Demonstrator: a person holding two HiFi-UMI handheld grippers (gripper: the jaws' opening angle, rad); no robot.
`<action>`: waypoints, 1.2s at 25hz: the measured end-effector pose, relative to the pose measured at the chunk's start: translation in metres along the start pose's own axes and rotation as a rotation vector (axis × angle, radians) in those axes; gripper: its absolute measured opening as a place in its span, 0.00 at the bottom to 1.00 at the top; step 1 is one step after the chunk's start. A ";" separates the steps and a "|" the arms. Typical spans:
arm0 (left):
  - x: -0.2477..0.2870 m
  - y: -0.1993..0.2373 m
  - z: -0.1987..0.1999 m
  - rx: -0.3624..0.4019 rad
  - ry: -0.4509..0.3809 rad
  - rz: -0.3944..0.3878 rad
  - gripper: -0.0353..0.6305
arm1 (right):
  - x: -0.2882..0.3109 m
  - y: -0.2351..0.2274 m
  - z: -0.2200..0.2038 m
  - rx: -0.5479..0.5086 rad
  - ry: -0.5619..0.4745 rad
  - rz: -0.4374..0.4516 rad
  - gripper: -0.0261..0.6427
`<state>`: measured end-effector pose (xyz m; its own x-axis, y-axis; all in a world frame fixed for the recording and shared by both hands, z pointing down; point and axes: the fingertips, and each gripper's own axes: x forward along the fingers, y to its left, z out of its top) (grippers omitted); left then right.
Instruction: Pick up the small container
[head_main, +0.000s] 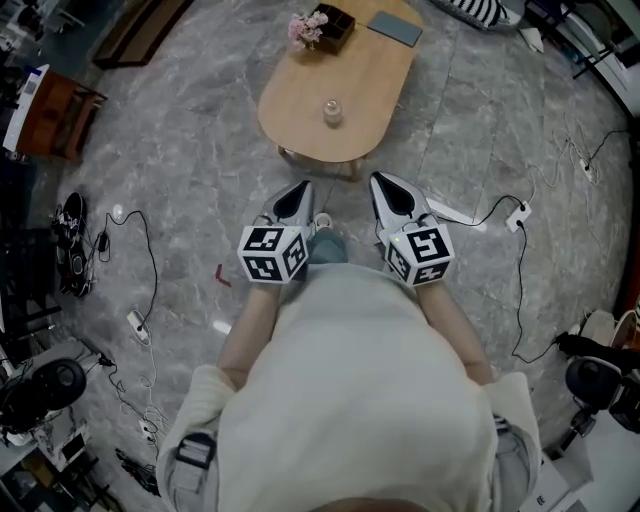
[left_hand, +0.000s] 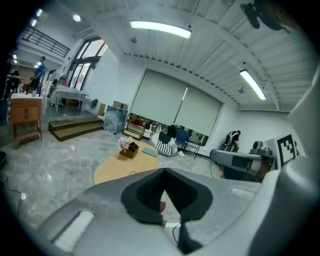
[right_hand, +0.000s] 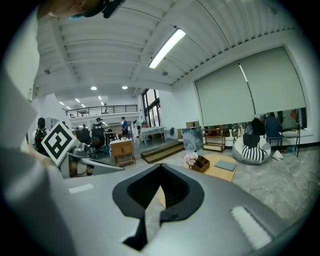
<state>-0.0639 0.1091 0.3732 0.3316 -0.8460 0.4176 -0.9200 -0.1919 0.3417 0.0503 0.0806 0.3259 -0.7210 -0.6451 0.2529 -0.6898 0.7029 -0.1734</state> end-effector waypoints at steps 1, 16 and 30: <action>0.006 0.005 0.005 0.017 0.005 -0.007 0.06 | 0.008 -0.002 0.003 -0.001 0.000 -0.003 0.04; 0.082 0.078 0.047 0.031 0.060 -0.099 0.06 | 0.109 -0.031 0.013 0.048 0.030 -0.083 0.04; 0.162 0.130 0.011 -0.004 0.189 -0.105 0.06 | 0.138 -0.057 -0.029 0.117 0.132 -0.139 0.04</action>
<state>-0.1320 -0.0584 0.4764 0.4588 -0.7133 0.5298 -0.8778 -0.2714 0.3948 -0.0079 -0.0401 0.3979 -0.6089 -0.6834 0.4027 -0.7904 0.5656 -0.2351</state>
